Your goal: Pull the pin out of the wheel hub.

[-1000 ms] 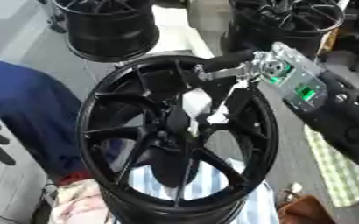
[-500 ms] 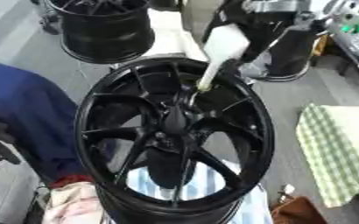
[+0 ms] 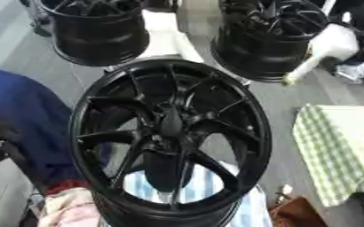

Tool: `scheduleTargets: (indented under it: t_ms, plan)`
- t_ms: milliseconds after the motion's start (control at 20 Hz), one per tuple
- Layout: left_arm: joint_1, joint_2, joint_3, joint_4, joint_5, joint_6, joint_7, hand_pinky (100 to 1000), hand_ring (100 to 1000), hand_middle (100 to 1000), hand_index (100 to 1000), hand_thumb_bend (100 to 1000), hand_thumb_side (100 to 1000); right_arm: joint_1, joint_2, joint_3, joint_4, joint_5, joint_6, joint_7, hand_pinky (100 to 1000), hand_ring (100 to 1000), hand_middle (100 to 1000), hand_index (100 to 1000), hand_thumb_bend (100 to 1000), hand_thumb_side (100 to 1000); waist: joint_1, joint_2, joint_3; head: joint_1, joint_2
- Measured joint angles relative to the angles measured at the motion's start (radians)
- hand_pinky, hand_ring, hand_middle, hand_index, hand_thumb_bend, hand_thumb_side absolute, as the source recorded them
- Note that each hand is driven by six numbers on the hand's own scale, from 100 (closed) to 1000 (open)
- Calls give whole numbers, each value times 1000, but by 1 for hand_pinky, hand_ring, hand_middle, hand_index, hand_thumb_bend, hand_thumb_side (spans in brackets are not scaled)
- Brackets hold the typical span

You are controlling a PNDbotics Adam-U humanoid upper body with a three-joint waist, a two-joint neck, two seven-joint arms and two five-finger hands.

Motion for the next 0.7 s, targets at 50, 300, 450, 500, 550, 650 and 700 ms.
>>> scheduleTargets:
  t_ms: [50, 300, 450, 500, 550, 650, 700]
  plan:
    - [1, 0, 1, 0, -2, -1, 1, 544, 459, 591, 775, 100, 894, 50, 44, -31, 75, 6, 22, -82, 842, 820, 889, 960, 278, 491, 1, 0, 0, 1, 0]
    - [3, 0, 4, 0, -3, -5, 5, 543, 459, 591, 775, 100, 893, 158, 255, -136, 345, -85, 47, -415, 801, 775, 861, 934, 277, 519, 8, 2, -3, 0, 0]
    - [4, 0, 5, 0, -3, -6, 7, 544, 466, 591, 776, 100, 891, 164, 363, -151, 383, -200, -8, -587, 770, 736, 802, 893, 228, 504, 13, 2, -2, -3, 0]
    - [4, 0, 5, 0, -3, -7, 7, 544, 469, 591, 776, 100, 891, 164, 397, -149, 379, -233, -37, -627, 762, 725, 784, 885, 203, 496, 15, 1, -1, -5, 0]
    - [5, 0, 5, 0, -3, -7, 7, 544, 474, 591, 776, 100, 889, 161, 426, -145, 364, -256, -64, -655, 754, 709, 755, 869, 182, 482, 15, 1, 0, -6, 0]
    - [5, 0, 5, 0, -2, -7, 7, 544, 480, 591, 775, 100, 888, 149, 476, -131, 311, -277, -109, -692, 744, 679, 715, 853, 139, 461, 17, 0, 2, -8, 0]
    - [4, 0, 5, 0, -1, -7, 7, 544, 482, 591, 776, 100, 888, 142, 498, -122, 273, -277, -127, -700, 743, 674, 703, 844, 260, 421, 18, -1, 3, -9, 0]
